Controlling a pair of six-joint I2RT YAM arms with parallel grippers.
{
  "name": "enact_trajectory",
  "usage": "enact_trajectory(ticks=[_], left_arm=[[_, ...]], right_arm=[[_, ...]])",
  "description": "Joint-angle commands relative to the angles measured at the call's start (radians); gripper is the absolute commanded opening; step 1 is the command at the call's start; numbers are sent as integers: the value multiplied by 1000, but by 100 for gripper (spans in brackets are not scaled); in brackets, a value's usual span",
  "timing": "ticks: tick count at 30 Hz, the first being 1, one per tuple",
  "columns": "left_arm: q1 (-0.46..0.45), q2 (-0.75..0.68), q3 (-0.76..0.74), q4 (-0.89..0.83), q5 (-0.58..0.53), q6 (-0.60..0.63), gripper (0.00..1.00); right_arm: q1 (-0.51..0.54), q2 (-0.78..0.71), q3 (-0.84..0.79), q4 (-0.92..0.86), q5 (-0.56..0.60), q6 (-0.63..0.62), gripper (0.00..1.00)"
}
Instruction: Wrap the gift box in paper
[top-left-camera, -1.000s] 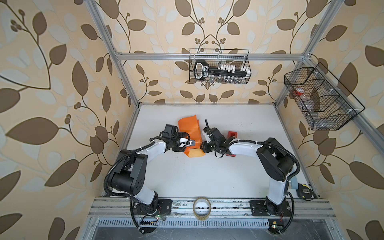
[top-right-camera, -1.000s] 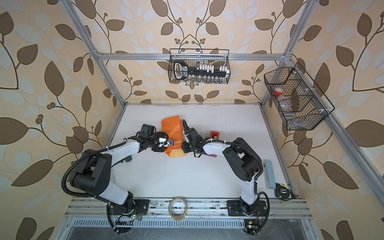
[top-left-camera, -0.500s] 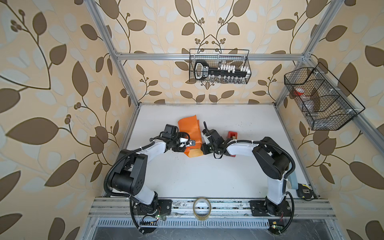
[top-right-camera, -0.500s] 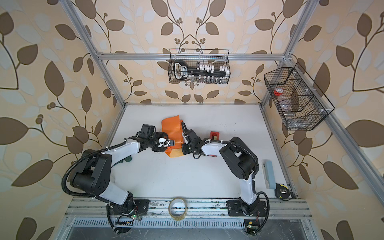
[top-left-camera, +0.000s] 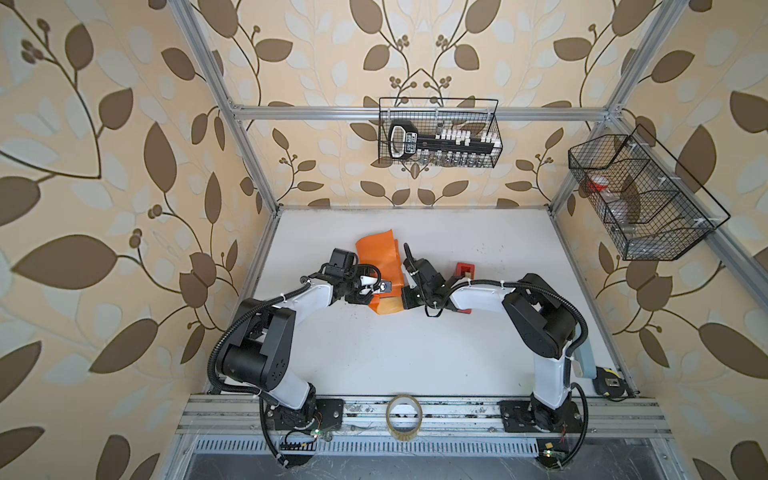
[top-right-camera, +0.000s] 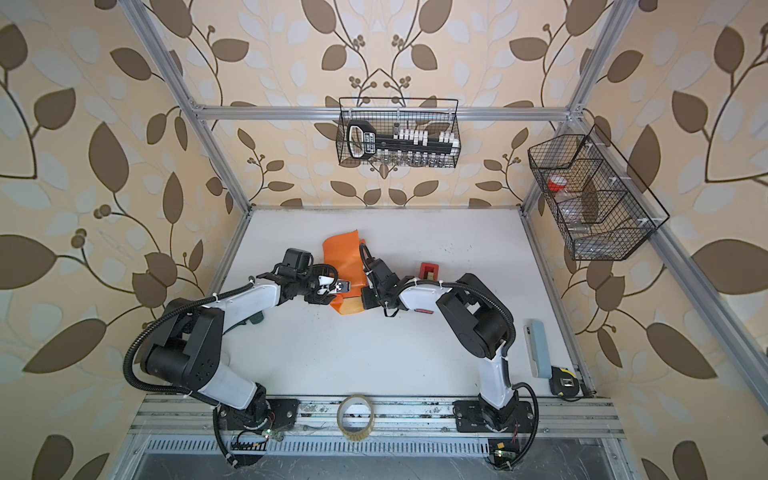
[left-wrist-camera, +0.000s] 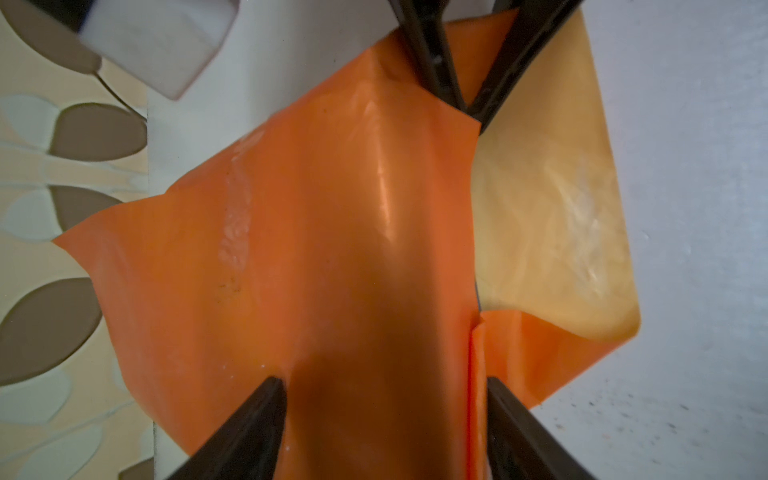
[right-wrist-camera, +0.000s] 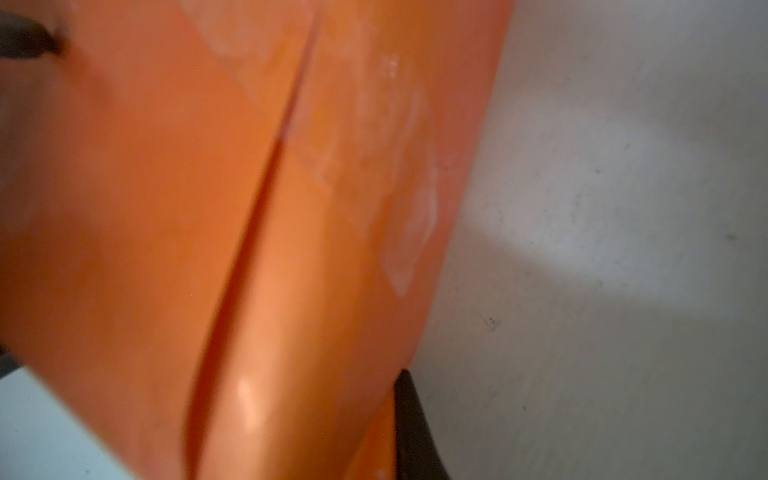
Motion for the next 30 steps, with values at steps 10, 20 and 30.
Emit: enact_trajectory(ticks=[10, 20, 30], left_arm=[[-12, 41, 4, -113, -2, -14, 74], [-12, 29, 17, -154, 4, -15, 74], [-12, 25, -5, -135, 1, -9, 74]], right_arm=[[9, -351, -202, -88, -82, -70, 33], [-125, -208, -145, -23, -143, -128, 8], [-61, -60, 42, -92, -150, -183, 3]])
